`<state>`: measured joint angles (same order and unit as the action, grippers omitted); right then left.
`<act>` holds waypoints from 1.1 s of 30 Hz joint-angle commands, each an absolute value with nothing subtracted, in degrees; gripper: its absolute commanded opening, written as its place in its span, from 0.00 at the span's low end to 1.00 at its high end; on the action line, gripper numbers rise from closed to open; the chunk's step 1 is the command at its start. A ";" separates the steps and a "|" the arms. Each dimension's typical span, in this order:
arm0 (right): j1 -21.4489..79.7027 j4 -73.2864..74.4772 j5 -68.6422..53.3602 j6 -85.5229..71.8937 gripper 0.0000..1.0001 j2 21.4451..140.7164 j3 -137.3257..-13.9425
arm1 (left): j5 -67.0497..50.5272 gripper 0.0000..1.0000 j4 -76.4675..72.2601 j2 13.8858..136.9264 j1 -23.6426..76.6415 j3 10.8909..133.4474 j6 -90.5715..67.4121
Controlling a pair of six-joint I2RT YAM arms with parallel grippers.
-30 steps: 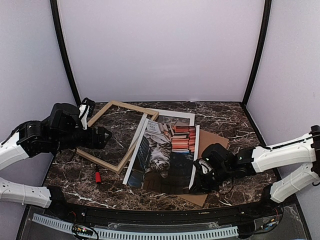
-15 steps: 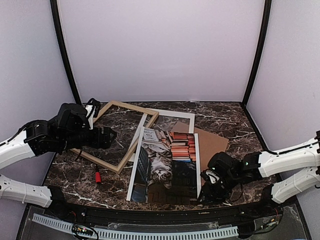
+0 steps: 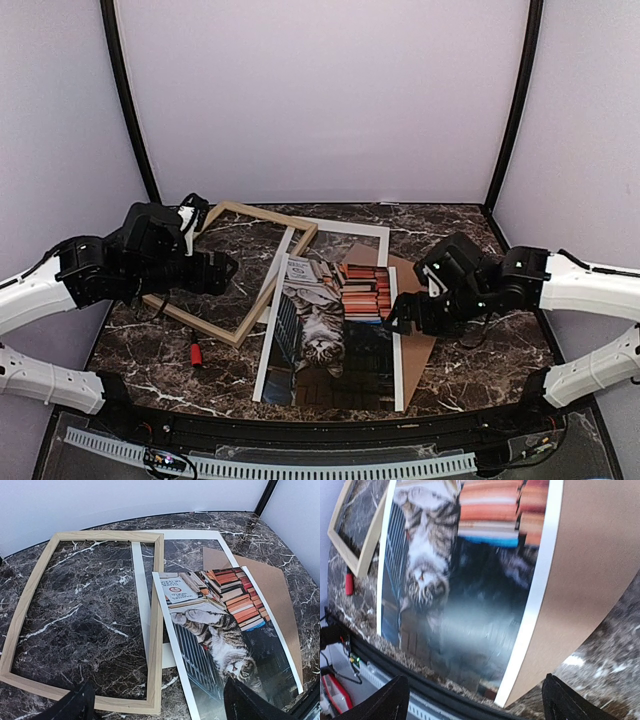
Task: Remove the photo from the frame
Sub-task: Reset both arms
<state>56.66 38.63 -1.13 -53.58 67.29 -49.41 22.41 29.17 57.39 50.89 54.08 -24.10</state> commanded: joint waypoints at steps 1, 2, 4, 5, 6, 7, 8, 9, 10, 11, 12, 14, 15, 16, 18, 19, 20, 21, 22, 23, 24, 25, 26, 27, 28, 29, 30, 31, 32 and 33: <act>50.84 42.20 12.43 -44.81 0.95 64.91 -55.02 | 26.51 0.94 29.14 56.81 50.49 58.19 -19.14; 49.27 41.74 13.84 -43.34 0.96 64.35 -56.10 | 27.06 0.95 29.19 56.50 50.26 58.76 -17.75; 46.07 39.74 16.30 -40.28 0.98 63.12 -58.00 | 28.64 0.97 29.20 55.95 49.85 59.51 -15.82; 44.75 38.95 17.10 -38.74 0.98 62.61 -58.74 | 29.86 0.97 29.30 55.84 49.71 59.72 -15.20; 43.62 37.86 18.24 -37.27 0.99 62.15 -59.47 | 30.49 0.98 29.33 55.53 49.34 60.15 -14.11; 42.87 36.98 19.52 -36.06 0.99 61.75 -60.17 | 31.70 0.99 29.24 55.36 49.19 60.35 -13.56; 41.90 35.98 20.93 -34.33 0.99 61.44 -60.91 | 32.60 0.99 29.25 54.95 48.75 60.62 -12.51; 41.12 35.34 22.13 -33.13 0.99 61.37 -61.59 | 32.96 0.99 29.15 54.77 48.29 60.67 -12.05; 40.46 34.68 23.13 -32.06 0.99 61.32 -62.17 | 33.55 0.99 29.12 54.41 48.05 60.94 -11.10; 39.88 33.99 24.12 -30.79 0.99 61.28 -62.49 | 33.78 0.99 28.92 54.05 47.61 61.01 -10.60; 39.45 33.24 24.98 -29.44 0.99 61.39 -62.44 | 34.33 0.99 28.83 53.97 47.40 61.04 -9.55; 38.66 32.42 26.82 -27.33 0.99 62.03 -61.53 | 35.37 0.99 29.50 53.77 46.66 61.44 -8.09; 38.32 32.30 27.43 -26.65 0.99 62.37 -61.01 | 35.88 0.99 30.45 53.63 46.14 61.68 -7.65; 38.12 32.40 28.20 -26.34 0.99 62.62 -60.54 | 36.90 0.99 31.00 53.49 45.88 61.73 -6.77; 38.06 31.52 30.40 -26.02 0.99 61.76 -58.89 | 38.60 0.99 32.29 52.70 44.90 61.33 -5.60; 38.06 30.33 31.78 -25.96 0.99 60.47 -57.56 | 39.67 0.99 32.68 51.74 44.07 60.62 -4.98; 37.97 28.98 33.04 -26.01 0.99 58.80 -55.82 | 40.09 0.99 32.78 51.14 43.57 60.02 -4.69; 37.78 27.45 34.41 -26.22 0.99 57.16 -54.22 | 40.85 0.99 32.58 49.92 42.56 58.49 -4.18; 37.47 25.96 35.57 -26.48 0.99 55.35 -51.79 | 41.12 0.99 32.21 49.22 42.02 57.68 -4.02; 37.25 24.66 36.46 -26.85 0.99 53.97 -50.06 | 41.46 0.99 31.92 47.99 40.98 55.79 -3.75; 37.03 23.41 36.99 -27.10 0.99 52.60 -48.54 | 41.60 0.99 31.07 47.42 40.44 54.75 -3.50; 36.88 22.22 36.80 -27.14 0.99 51.47 -46.89 | 41.82 0.99 30.57 46.29 39.53 52.29 -3.12; 36.91 20.58 35.74 -26.37 0.99 50.42 -45.28 | 41.87 0.99 29.11 45.19 38.89 51.06 -2.96; 36.91 19.18 34.88 -26.05 0.99 49.20 -43.84 | 41.65 0.99 28.31 44.66 38.65 48.45 -2.70; 36.86 17.69 34.51 -26.09 0.99 47.73 -42.56 | 41.35 0.99 26.52 43.71 38.36 47.08 -2.49; 36.82 16.66 34.15 -26.07 0.99 46.85 -41.52 | 40.50 0.99 25.35 43.30 38.30 44.57 -1.85; 36.80 15.87 33.90 -25.96 0.99 46.07 -40.66 | 40.12 0.99 23.41 42.62 38.25 43.38 -1.50; 36.80 15.49 33.85 -25.93 0.99 45.57 -40.20 | 39.47 0.99 22.69 42.40 38.20 41.65 -0.86; 36.82 15.33 33.71 -26.03 0.99 45.38 -39.95 | 39.34 0.99 21.93 42.29 38.16 40.76 -0.60; 36.83 15.29 33.64 -26.09 0.99 45.36 -39.83 | 39.56 0.99 21.69 42.37 38.15 40.51 -0.41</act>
